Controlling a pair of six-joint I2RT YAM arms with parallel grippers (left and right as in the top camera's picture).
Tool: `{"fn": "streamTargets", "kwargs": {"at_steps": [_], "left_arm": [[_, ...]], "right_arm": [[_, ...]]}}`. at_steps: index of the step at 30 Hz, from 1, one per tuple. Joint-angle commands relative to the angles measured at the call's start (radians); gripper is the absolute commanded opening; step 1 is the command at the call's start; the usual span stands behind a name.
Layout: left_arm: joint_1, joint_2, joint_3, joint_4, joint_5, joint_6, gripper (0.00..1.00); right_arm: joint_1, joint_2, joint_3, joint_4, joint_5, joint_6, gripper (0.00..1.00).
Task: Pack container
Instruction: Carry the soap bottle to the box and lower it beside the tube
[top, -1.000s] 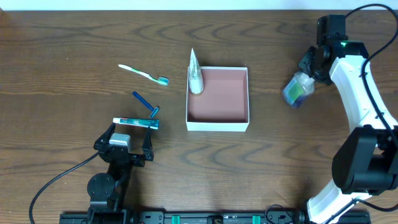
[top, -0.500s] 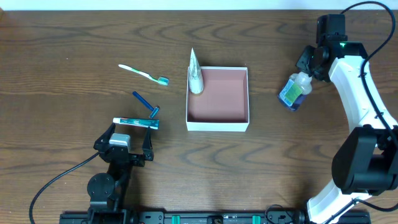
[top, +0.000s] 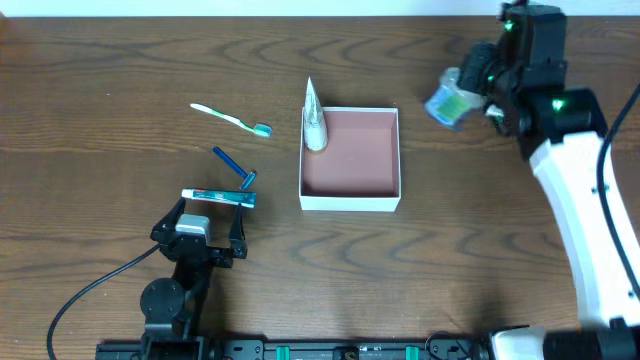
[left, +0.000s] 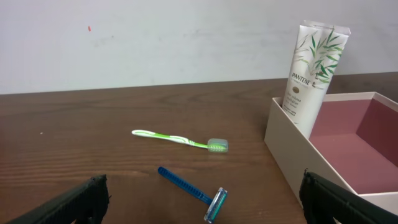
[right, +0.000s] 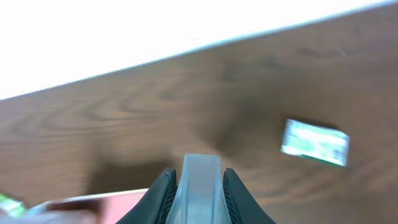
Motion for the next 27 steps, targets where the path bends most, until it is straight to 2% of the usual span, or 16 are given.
{"fn": "streamTargets", "kwargs": {"at_steps": [1, 13, 27], "left_arm": [[-0.001, -0.005, -0.018, -0.034, 0.007, 0.014, 0.98], [-0.001, -0.005, -0.018, -0.034, 0.007, 0.014, 0.98], [-0.001, -0.005, -0.018, -0.034, 0.007, 0.014, 0.98]], "right_arm": [[0.087, -0.055, 0.013, 0.027, 0.016, 0.063, 0.02], [0.348, 0.036, 0.013, 0.035, 0.325, 0.361, 0.02], [0.445, 0.238, 0.013, 0.023, 0.483, 0.628, 0.01]]}}
